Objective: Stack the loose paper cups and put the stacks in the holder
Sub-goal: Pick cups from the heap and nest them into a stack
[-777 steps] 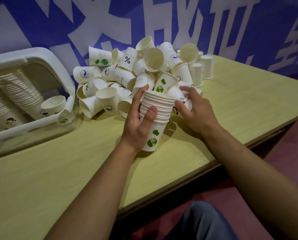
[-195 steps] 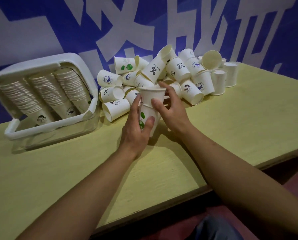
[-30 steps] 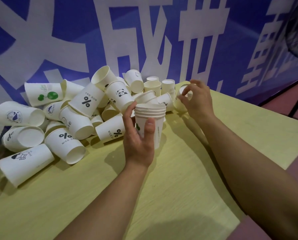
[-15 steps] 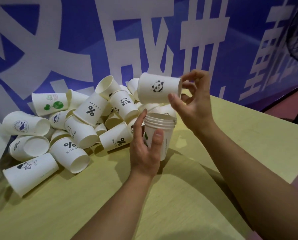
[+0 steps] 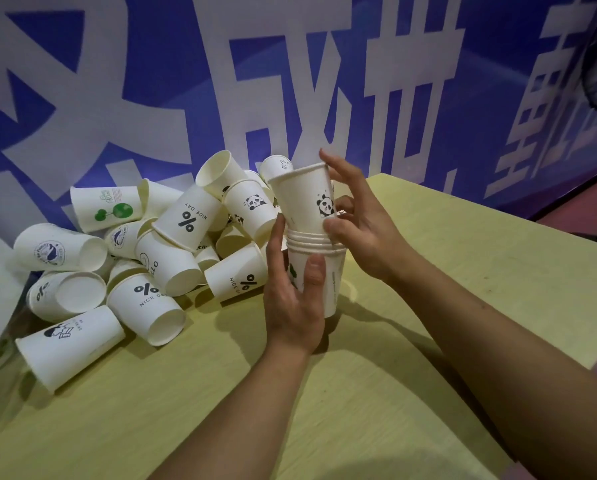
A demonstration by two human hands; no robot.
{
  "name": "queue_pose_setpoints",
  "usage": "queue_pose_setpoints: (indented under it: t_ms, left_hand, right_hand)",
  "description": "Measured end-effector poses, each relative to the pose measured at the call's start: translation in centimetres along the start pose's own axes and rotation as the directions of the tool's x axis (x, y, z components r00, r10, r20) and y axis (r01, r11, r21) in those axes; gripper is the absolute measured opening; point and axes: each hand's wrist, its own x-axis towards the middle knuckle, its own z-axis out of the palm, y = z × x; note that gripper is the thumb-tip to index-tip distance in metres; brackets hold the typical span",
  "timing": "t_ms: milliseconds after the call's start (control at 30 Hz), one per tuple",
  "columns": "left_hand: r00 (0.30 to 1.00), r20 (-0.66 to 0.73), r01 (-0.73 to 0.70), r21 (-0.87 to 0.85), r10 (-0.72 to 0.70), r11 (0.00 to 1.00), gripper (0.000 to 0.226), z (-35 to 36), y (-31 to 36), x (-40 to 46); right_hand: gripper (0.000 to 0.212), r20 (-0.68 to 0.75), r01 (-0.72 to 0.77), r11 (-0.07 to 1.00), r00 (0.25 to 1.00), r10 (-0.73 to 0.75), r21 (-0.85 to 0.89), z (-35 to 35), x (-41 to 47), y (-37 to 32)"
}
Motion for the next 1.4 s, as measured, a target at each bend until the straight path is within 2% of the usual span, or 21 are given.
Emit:
queue_pose_setpoints:
  t_ms: [133,200,367,433,500,600,700,800,867,967,1067,1267,1400]
  left_hand:
    - [0.995,-0.099,0.012,-0.016,-0.013,1.000,0.057,-0.2,-0.4,0.4]
    - [0.995,-0.103,0.001,0.008,0.000,1.000,0.056,-0.2,-0.4,0.4]
    - [0.997,-0.069,-0.016,-0.001,0.016,1.000,0.052,-0.1,-0.3,0.4]
    - [0.998,-0.058,-0.013,-0.021,0.012,1.000,0.050,-0.1,-0.2,0.4]
    - [0.999,-0.047,-0.002,-0.049,-0.001,0.999,0.048,-0.1,-0.2,0.4]
    - [0.998,-0.057,0.002,-0.079,-0.006,0.997,0.047,-0.2,-0.3,0.3]
    - [0.998,-0.065,0.007,-0.068,-0.012,0.998,0.048,-0.2,-0.1,0.4]
    - [0.998,-0.061,0.020,-0.074,-0.024,0.997,0.049,-0.2,0.1,0.4]
    - [0.998,-0.054,0.032,-0.085,-0.037,0.996,0.049,-0.3,0.1,0.4]
    - [0.997,-0.050,0.047,-0.078,-0.051,0.996,0.048,-0.3,0.0,0.4]
    - [0.997,-0.056,0.058,-0.074,-0.062,0.996,0.049,-0.3,0.1,0.3]
    - [0.997,-0.056,0.050,-0.092,-0.055,0.995,0.051,-0.3,0.1,0.3]
    - [0.997,-0.059,0.048,-0.081,-0.053,0.996,0.053,-0.3,0.0,0.3]
  right_hand:
    - [0.034,-0.139,0.073,0.996,0.987,-0.079,-0.049,0.2,0.1,0.6]
    - [0.029,-0.170,0.059,0.997,0.983,-0.068,-0.057,0.1,0.3,1.0]
    - [0.031,-0.133,0.045,0.998,0.990,-0.052,-0.051,-0.2,0.3,1.9]
    - [0.037,-0.139,0.030,0.992,0.989,-0.047,-0.125,-0.1,0.3,2.5]
    - [0.046,-0.192,-0.058,0.967,0.981,0.010,-0.246,-0.3,0.6,3.6]
    - [0.057,-0.215,-0.232,0.853,0.966,0.145,-0.468,-1.1,1.1,5.9]
    - [0.065,-0.186,-0.335,0.753,0.942,0.280,-0.567,-2.1,1.2,7.7]
    - [0.068,-0.111,-0.335,0.648,0.926,0.362,-0.684,-2.3,1.2,8.6]
    - [0.066,-0.124,-0.329,0.599,0.926,0.357,-0.730,-2.4,1.3,8.6]
    - [0.055,-0.176,-0.318,0.600,0.943,0.283,-0.735,-2.1,1.3,8.1]
    - [0.049,-0.144,-0.276,0.650,0.958,0.250,-0.708,-1.5,1.1,7.6]
    - [0.065,-0.155,-0.328,0.673,0.940,0.305,-0.663,-1.6,1.6,7.5]
    - [0.067,-0.306,-0.405,0.711,0.912,0.272,-0.575,-2.3,1.7,7.7]
